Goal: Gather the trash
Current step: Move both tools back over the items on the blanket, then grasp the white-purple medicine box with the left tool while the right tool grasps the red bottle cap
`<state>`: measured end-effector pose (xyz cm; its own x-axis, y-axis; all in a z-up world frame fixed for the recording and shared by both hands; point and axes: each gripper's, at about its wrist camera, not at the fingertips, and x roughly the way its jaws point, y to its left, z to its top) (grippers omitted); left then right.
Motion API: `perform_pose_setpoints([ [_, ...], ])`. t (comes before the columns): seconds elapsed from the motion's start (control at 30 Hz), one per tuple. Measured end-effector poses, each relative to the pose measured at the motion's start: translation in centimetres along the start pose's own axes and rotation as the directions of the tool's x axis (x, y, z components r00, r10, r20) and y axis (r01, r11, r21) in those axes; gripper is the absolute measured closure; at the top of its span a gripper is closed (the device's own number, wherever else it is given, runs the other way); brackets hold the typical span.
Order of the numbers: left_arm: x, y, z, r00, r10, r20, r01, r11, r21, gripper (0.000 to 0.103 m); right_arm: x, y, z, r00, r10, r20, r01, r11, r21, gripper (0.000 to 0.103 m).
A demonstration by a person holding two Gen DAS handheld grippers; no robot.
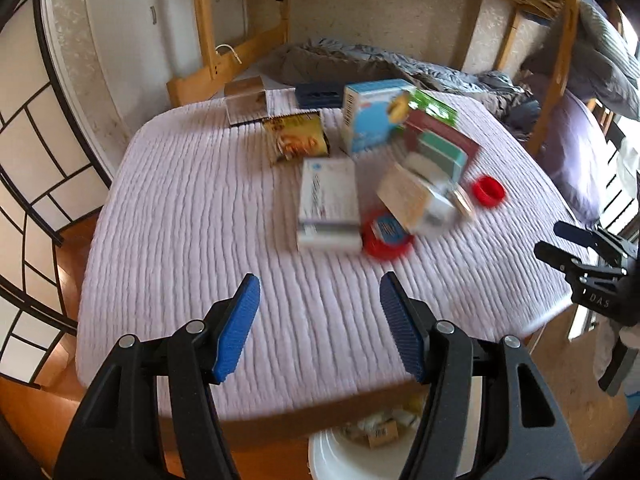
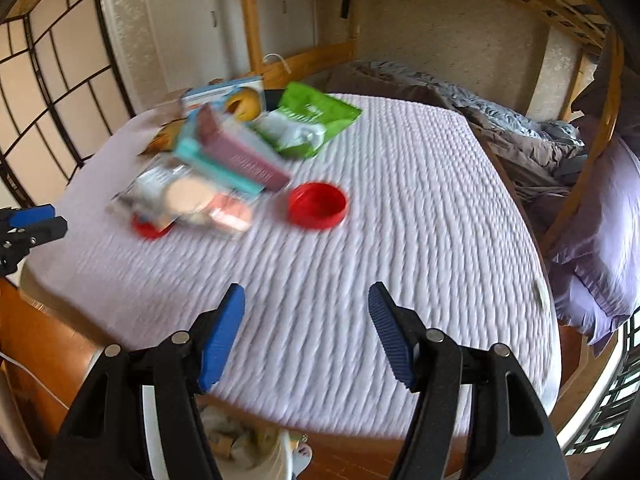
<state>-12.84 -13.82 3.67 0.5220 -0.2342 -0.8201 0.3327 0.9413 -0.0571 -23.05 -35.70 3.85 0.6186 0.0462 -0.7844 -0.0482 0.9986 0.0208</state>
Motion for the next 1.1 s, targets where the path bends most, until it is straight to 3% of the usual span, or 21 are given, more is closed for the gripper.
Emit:
perform_pose_setpoints([
  [0.17,3.2,1.6,2.7,0.999,-0.041,-0.034,0.04,0.998,-0.041,0.038,2.8,-1.0,1.9,1.0,-0.015,-0.01,0.015,1.0,0.012,0.039],
  [0.6,8.8,-0.1,4.9,0.995,0.012,-0.101,-0.009,1.0,0.027,0.038,6.5,-1.2,4.2,1.0,0.01,-0.027,-0.009,0.999,0.035,0.04],
  [0.67,9.1,0.2,4.9,0.995,0.017,-0.103,-0.015,1.0,0.024,0.039,7.1,-1.2,4.5,1.0,0.012,-0.029,-0.011,0.999,0.032,0.047],
  [0.73,8.9,0.4,4.8,0.996,0.021,-0.091,-0.018,0.999,0.027,0.048,7.6,-1.2,4.8,0.999,0.015,-0.036,-0.014,1.0,0.025,0.057],
  [1.1,7.2,1.6,3.3,0.994,0.055,-0.091,-0.049,0.997,0.063,0.05,6.9,-0.2,4.5,1.0,0.007,-0.028,-0.008,0.999,-0.043,0.057],
])
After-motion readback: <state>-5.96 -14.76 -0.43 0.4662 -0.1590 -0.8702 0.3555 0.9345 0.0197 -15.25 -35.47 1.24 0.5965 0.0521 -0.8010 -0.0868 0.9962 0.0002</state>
